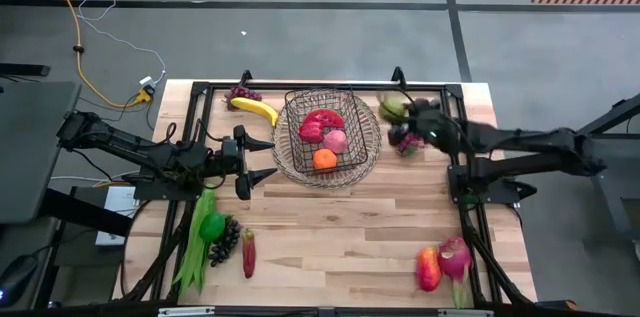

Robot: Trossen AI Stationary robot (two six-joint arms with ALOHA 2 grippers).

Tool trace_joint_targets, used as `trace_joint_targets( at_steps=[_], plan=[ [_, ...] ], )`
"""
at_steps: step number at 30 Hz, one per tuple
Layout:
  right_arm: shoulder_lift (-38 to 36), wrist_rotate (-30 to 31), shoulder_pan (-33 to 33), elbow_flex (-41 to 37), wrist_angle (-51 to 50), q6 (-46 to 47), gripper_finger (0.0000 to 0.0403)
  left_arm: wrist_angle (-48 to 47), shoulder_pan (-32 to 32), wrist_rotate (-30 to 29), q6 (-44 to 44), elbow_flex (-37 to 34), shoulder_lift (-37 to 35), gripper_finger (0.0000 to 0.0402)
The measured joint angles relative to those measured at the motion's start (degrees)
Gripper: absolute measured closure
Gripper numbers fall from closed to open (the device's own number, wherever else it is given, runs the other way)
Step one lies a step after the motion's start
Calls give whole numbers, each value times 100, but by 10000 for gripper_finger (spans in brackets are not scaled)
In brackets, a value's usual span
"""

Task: Build produce basket
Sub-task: Put the green pear into the black wire basket

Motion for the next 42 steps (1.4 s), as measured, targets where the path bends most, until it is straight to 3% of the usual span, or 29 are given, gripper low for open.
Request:
trace_joint_targets(
  at_steps=[6,10,21,42],
  plan=[
    [-595,-1384,863,-1611,3999,-943,116,1,0,-1,13,0,0,78],
    [-547,-1677,1316,-2075,5314,-1266,116,0,0,-2,67,0,0,78],
    [-37,-1395,2122,-2168,5732,-1643,116,2,0,-7,123,0,0,78],
    [9,-1609,2154,-2081,5829,-1991,116,2,2,-24,114,0,0,78]
  ],
)
